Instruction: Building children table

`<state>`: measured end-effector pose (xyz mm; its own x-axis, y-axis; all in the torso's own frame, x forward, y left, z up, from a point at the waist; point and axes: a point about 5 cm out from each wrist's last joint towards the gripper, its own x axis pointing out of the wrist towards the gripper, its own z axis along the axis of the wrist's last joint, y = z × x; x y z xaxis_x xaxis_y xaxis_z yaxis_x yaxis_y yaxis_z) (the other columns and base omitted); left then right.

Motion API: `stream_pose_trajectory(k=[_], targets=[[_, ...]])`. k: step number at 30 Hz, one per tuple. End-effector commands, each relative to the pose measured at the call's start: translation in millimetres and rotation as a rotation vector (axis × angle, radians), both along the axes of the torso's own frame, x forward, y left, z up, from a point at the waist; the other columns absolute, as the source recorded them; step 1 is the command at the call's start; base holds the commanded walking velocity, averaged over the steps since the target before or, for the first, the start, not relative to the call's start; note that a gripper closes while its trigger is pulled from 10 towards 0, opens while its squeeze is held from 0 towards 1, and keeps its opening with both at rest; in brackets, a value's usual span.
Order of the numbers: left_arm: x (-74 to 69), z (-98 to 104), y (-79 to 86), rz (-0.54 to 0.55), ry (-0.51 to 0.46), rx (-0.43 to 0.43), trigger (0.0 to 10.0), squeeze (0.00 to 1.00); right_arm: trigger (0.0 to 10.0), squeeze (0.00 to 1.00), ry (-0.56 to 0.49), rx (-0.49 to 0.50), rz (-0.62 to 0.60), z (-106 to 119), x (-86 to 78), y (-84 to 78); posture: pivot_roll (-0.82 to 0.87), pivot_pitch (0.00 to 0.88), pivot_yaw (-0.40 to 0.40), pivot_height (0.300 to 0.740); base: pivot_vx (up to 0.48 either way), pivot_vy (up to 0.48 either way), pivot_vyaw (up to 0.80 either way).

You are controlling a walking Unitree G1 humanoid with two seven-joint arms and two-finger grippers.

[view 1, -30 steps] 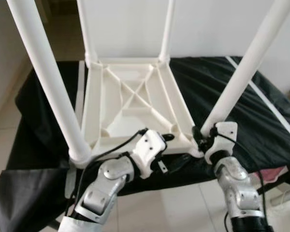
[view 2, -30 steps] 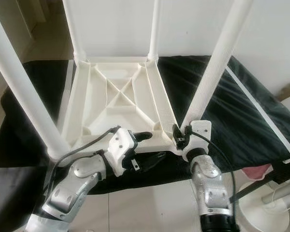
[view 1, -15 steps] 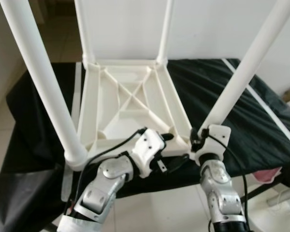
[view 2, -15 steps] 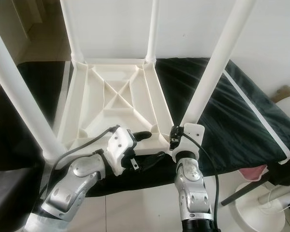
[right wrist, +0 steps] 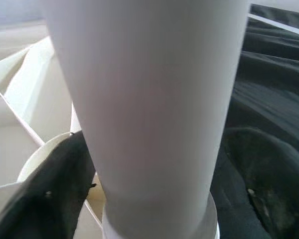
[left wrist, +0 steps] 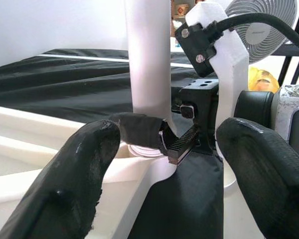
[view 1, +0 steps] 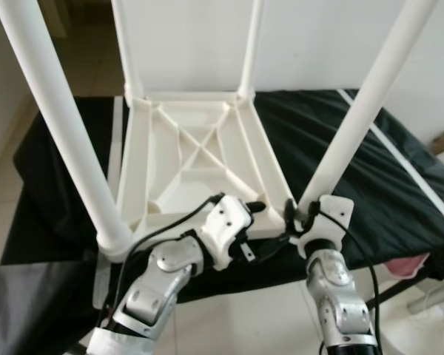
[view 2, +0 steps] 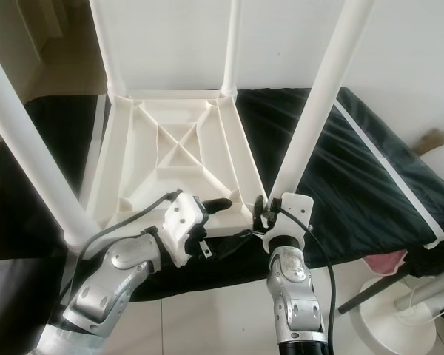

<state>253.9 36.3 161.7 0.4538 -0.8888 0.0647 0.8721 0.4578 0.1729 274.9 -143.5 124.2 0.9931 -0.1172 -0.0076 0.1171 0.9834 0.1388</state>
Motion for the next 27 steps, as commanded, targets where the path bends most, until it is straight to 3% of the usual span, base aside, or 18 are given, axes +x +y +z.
stream_pose_trajectory(k=[1, 5, 6, 7, 8, 9, 11, 13, 15, 21, 23, 26, 27], targets=[[-0.3, 0.2, 0.0, 0.000, -0.001, -0.021, 10.0, 0.00, 10.0, 1.00, 0.007, -0.002, 0.006, -4.0, -2.2, 1.9, -0.01, 0.024, -0.073, 0.740, 0.000, 0.000, 0.00], [0.6, -1.8, 0.4, 0.015, 0.006, -0.022, 10.0, 0.00, 10.0, 1.00, 0.004, -0.036, 0.002, -6.4, -3.0, -5.9, -0.01, 0.033, -0.072, 0.740, 0.000, 0.000, 0.00], [2.6, -3.3, 1.8, 0.039, 0.007, -0.021, 10.0, 0.00, 10.0, 0.92, -0.003, -0.052, 0.003, -7.1, -2.9, -13.5, -0.01, 0.034, -0.071, 0.740, 0.000, 0.000, 0.00], [2.6, -3.3, 1.8, 0.039, 0.007, -0.021, 10.0, 0.00, 10.0, 0.92, -0.003, -0.052, 0.003, -7.1, -2.9, -13.5, -0.01, 0.034, -0.071, 0.740, 0.000, 0.000, 0.00], [4.8, -4.2, 3.0, 0.064, 0.017, -0.028, 10.0, 0.00, 10.0, 0.00, -0.006, -0.065, 0.011, -7.3, -2.6, -20.3, -0.01, 0.039, -0.071, 0.740, 0.000, 0.000, 0.00], [4.8, -4.2, 3.0, 0.064, 0.017, -0.028, 10.0, 0.00, 10.0, 0.00, -0.006, -0.065, 0.011, -7.3, -2.6, -20.3, -0.01, 0.039, -0.071, 0.740, 0.000, 0.000, 0.00], [7.3, -4.4, 4.2, 0.104, 0.010, -0.032, 10.0, 0.00, 10.0, 0.00, -0.016, -0.076, 0.121, -5.5, -0.7, -27.5, -0.01, 0.043, -0.069, 0.740, 0.000, 0.000, 0.00], [7.3, -4.4, 4.2, 0.104, 0.010, -0.032, 10.0, 0.00, 10.0, 0.00, -0.016, -0.076, 0.121, -5.5, -0.7, -27.5, -0.01, 0.043, -0.069, 0.740, 0.000, 0.000, 0.00], [6.7, -4.0, 3.1, 0.109, -0.012, -0.013, 10.0, 0.00, 10.0, 0.00, -0.043, -0.098, 0.231, 0.7, 4.6, -30.9, -0.01, 0.048, -0.071, 0.740, 0.000, 0.000, 0.00], [7.9, -2.5, 3.4, 0.122, -0.023, -0.012, 10.0, 0.00, 10.0, 0.00, -0.073, -0.162, 0.350, 7.6, 13.1, -38.4, -0.01, 0.052, -0.078, 0.740, 0.000, 0.000, 0.00], [7.9, -2.5, 3.4, 0.122, -0.023, -0.012, 10.0, 0.00, 10.0, 0.00, -0.073, -0.162, 0.350, 7.6, 13.1, -38.4, -0.01, 0.052, -0.078, 0.740, 0.000, 0.000, 0.00], [5.6, -12.8, 4.0, 0.094, 0.000, 0.017, 10.0, 0.00, 10.0, 0.00, -0.067, -0.189, 0.498, 5.3, 17.0, -33.4, 0.01, 0.053, -0.076, 0.740, 0.000, 0.000, 0.00], [5.6, -12.8, 4.0, 0.094, 0.000, 0.017, 10.0, 0.00, 10.0, 0.00, -0.067, -0.189, 0.498, 5.3, 17.0, -33.4, 0.01, 0.053, -0.076, 0.740, 0.000, 0.000, 0.00]])
